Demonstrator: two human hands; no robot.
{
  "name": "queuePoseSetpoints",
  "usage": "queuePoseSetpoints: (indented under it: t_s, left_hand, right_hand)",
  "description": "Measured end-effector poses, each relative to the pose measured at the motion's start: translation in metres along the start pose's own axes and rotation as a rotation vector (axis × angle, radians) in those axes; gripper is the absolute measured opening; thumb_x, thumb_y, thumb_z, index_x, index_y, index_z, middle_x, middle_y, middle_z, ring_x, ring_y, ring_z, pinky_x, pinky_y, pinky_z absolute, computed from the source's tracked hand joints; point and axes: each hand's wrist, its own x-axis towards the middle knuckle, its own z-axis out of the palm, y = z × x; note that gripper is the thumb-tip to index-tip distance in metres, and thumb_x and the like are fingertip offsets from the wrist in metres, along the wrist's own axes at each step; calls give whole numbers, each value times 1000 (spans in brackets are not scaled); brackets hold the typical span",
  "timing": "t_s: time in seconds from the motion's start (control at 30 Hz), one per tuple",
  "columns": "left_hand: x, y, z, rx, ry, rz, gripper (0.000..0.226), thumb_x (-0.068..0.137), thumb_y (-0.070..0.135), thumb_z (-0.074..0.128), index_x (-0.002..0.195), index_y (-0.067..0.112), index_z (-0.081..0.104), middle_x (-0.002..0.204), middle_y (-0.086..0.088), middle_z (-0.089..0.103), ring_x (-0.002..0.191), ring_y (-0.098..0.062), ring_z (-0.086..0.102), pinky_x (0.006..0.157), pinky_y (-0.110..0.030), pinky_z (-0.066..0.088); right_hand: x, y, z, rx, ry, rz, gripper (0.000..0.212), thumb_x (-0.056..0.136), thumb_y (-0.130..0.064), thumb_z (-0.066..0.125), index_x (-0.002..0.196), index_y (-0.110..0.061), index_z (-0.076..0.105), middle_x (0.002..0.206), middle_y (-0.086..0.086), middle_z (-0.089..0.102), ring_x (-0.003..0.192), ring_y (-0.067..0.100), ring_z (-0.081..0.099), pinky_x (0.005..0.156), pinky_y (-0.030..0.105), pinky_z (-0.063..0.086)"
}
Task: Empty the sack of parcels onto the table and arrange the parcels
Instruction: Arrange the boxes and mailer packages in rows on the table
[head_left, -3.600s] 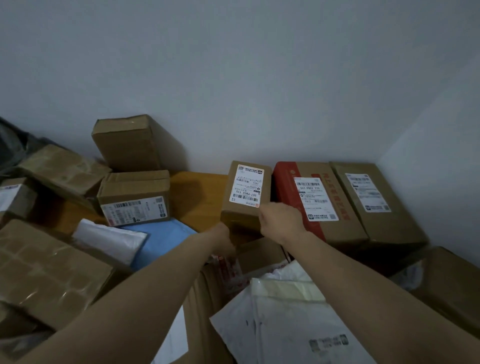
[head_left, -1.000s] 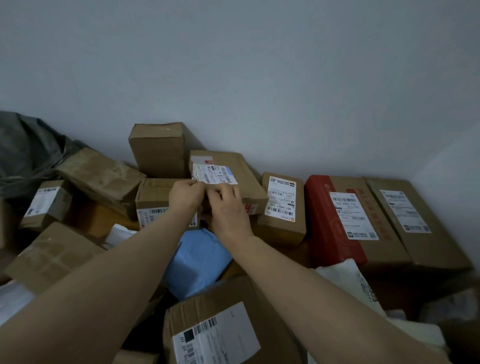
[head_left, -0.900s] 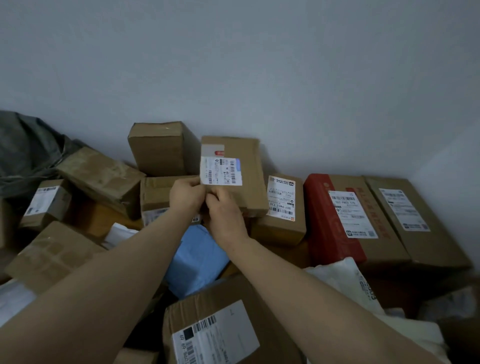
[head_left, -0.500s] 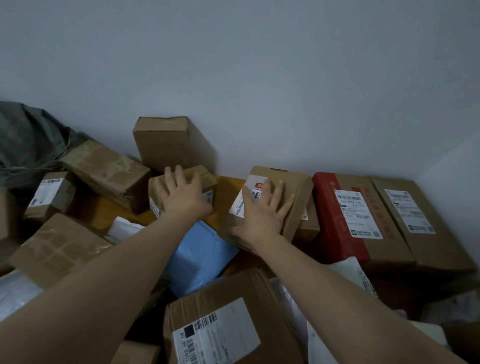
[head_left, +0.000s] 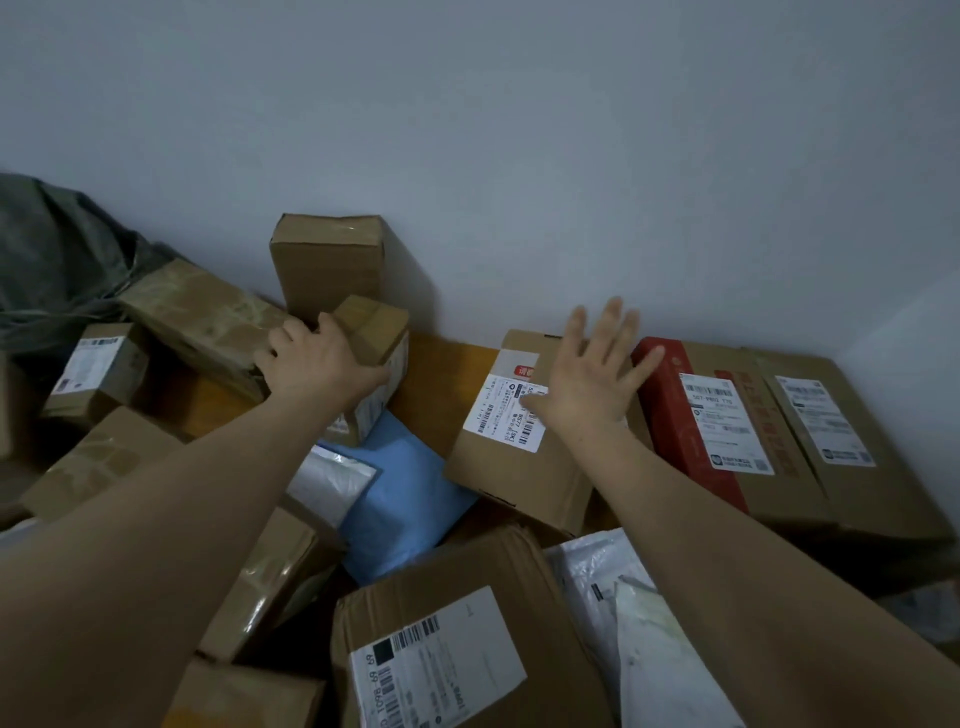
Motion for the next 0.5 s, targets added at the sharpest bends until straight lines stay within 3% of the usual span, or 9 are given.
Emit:
queuePoseSetpoints:
  t_s: [0.1,0.23,0.3,0.37,0.43,0.5]
  left_hand:
    - [-3,1,1,-108,100,52,95,75,65,58,146,18,18,140,-23,29,130,-40,28,104,-48,28]
    - [-7,5,6,-204,103,84,89,79,66,53,147,19,18,137,-22,32,128,-39,30,104,-46,29]
    - [-8,5,5,-251,105,66,87,81,65,51,148,19,18,138,-21,32,128,-39,29,104,-46,29]
    - [-9,3,1,-270,126,44,86,82,64,50,148,19,18,139,-21,31,130,-38,27,104,-46,28]
    - [-7,-3,-2,-292,153,7,83,83,62,50,147,20,19,140,-22,31,131,-38,25,105,-47,27]
    - [-5,-9,-4,-304,165,-29,82,84,64,48,147,20,21,140,-21,32,132,-38,26,106,-48,27]
  right_hand:
    - [2,9,0,285,-102,235,131,67,-52,78,149,-16,-18,154,19,-23,145,40,-7,111,61,14]
    - [-2,-4,4,541,-74,157,99,83,-25,72,151,-21,0,154,20,9,135,39,30,100,47,40]
    - [2,-20,3,724,-4,117,78,90,-13,62,150,-19,13,148,18,23,127,34,42,97,38,41]
    - [10,-36,3,852,48,99,65,94,-14,55,148,-17,20,145,16,27,124,31,45,100,35,39]
    - [22,-47,8,895,11,105,60,97,-20,49,149,-17,18,148,18,22,128,32,41,106,39,37]
    - [28,-47,16,756,-109,117,67,98,-26,46,151,-23,5,154,19,7,138,35,26,112,43,30]
